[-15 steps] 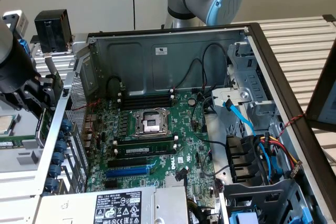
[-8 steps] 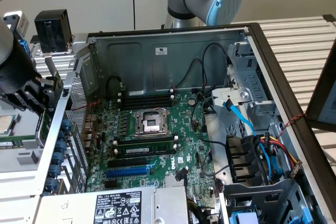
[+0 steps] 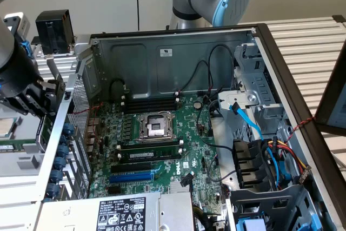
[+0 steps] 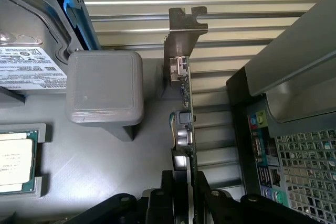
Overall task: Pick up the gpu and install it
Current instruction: 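Pick up the gpu and move the gpu toward the slot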
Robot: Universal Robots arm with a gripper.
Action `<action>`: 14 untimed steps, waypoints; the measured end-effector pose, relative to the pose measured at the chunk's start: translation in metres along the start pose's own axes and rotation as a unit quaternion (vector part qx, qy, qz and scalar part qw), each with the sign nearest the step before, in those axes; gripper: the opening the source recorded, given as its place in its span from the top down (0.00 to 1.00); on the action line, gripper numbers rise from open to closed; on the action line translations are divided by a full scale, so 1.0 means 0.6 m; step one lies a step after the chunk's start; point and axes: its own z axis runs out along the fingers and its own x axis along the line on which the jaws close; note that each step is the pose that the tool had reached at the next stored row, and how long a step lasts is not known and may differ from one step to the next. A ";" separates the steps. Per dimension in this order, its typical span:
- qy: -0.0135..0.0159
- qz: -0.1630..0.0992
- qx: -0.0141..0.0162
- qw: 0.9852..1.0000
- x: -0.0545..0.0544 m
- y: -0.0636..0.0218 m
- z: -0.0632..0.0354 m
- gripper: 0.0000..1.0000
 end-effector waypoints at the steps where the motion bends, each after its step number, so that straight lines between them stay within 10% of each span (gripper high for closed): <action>1: 0.000 0.000 0.000 1.000 0.000 0.000 -0.001 0.72; 14: 0.000 0.000 0.000 1.000 -0.010 0.022 -0.080 0.72</action>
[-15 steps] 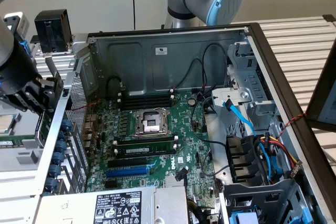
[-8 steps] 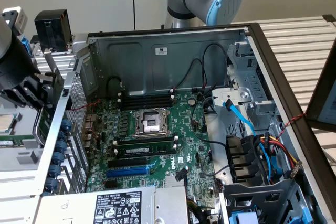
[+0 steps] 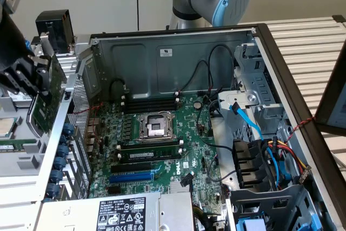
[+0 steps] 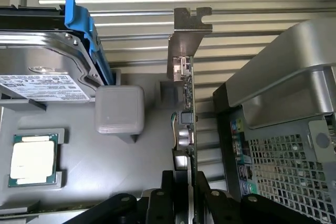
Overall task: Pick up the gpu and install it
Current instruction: 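Pick up the gpu and move the gpu toward the slot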
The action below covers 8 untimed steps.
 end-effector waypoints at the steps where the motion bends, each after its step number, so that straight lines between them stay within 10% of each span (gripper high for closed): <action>1: 0.000 0.000 0.000 1.000 -0.001 0.002 -0.007 0.72; 8: 0.000 0.000 0.000 1.000 -0.008 0.015 -0.058 0.72</action>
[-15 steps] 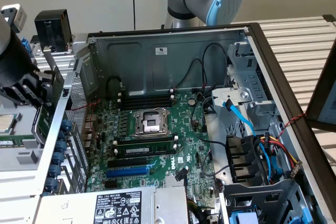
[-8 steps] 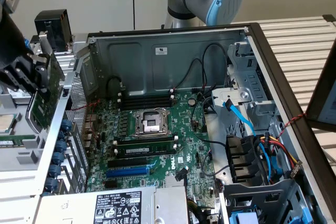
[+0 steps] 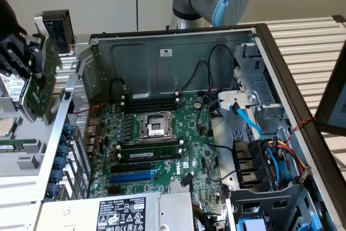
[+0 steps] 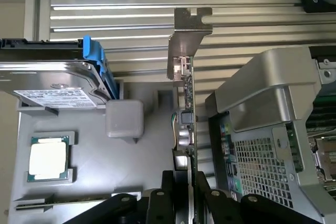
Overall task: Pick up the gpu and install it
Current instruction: 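Pick up the gpu and move the gpu toward the slot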
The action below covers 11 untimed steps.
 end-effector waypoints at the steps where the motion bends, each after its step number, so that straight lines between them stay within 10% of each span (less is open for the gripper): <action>1: 0.000 0.000 0.000 1.000 -0.001 0.002 -0.007 0.72; 11: 0.005 0.002 0.001 1.000 -0.012 0.016 -0.081 0.72</action>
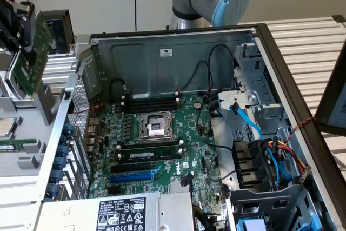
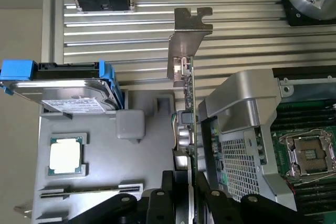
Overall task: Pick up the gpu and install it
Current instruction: 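Pick up the gpu and move the gpu toward the slot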
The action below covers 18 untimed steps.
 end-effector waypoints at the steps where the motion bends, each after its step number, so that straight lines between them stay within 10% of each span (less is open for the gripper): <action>1: 0.001 0.000 0.000 1.000 -0.001 0.001 -0.008 0.72; 8: 0.012 0.003 0.002 1.000 -0.012 0.006 -0.053 0.72; 16: 0.035 0.009 0.001 0.999 -0.030 0.008 -0.076 0.72; 18: 0.037 0.010 0.001 0.999 -0.031 0.006 -0.076 0.72</action>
